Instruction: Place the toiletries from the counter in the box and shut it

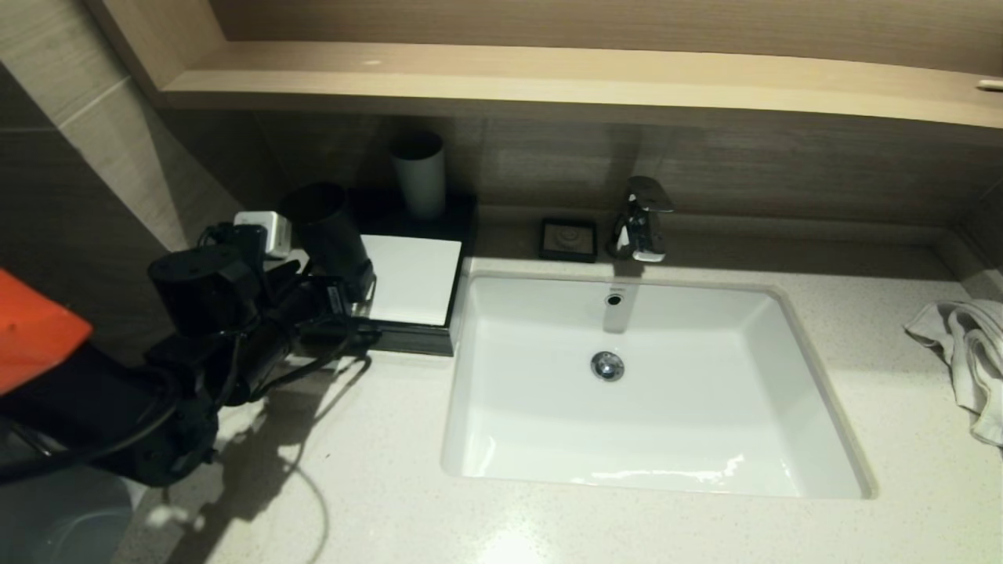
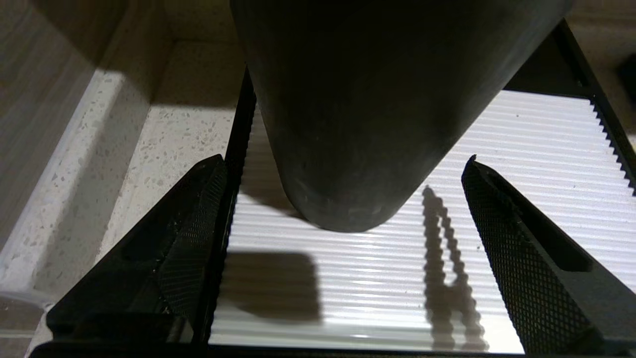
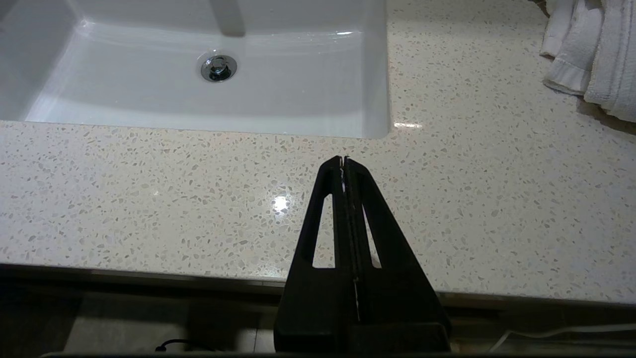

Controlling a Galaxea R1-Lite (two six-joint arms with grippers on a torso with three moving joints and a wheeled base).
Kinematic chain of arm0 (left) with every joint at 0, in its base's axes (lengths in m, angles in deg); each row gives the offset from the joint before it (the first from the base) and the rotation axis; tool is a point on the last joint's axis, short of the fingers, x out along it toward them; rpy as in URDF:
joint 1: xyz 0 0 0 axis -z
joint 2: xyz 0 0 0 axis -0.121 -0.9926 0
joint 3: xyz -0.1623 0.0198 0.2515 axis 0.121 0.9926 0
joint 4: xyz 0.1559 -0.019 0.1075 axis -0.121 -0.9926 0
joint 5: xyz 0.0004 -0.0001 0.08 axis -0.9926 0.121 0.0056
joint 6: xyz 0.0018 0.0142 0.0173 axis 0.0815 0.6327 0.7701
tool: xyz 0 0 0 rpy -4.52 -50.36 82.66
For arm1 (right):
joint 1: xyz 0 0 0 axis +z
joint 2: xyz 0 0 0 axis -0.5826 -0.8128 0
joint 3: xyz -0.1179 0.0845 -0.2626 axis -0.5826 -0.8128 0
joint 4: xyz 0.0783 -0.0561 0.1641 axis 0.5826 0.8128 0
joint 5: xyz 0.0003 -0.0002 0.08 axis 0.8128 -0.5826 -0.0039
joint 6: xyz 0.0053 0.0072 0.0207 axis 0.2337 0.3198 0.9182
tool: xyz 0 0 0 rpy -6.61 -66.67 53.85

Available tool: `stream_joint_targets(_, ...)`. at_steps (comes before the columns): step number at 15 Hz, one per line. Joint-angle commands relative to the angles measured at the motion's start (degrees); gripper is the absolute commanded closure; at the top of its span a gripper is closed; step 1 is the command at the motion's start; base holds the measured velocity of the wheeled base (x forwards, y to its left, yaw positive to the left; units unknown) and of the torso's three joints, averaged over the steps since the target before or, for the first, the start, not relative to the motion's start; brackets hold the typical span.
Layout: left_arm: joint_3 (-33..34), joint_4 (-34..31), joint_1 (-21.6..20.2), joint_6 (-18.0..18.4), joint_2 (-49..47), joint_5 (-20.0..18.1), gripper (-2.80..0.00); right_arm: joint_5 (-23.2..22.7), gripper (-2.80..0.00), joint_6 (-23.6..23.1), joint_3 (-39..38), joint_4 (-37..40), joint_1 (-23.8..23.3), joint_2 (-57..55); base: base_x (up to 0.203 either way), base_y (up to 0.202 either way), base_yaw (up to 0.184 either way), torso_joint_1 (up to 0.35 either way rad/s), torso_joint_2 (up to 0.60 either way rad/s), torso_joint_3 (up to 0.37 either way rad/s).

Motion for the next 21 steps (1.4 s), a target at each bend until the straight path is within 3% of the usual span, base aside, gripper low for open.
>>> stream_joint_targets(1,-0.7,0.4,0.0,0.0,0.1,0.0,-2.80,0.0,0.00,0.0,0.0,0.0,0.0,0.0,0.000,0.000,0.000,0.000,0.00,0.000)
stream_joint_targets(21,-2.6,2.8,0.0,-0.1,-3.4,0.1,-2.80,0.0,0.00,0.0,0.0,0.0,0.0,0.0,0.000,0.000,0.000,0.000,0.00,0.000)
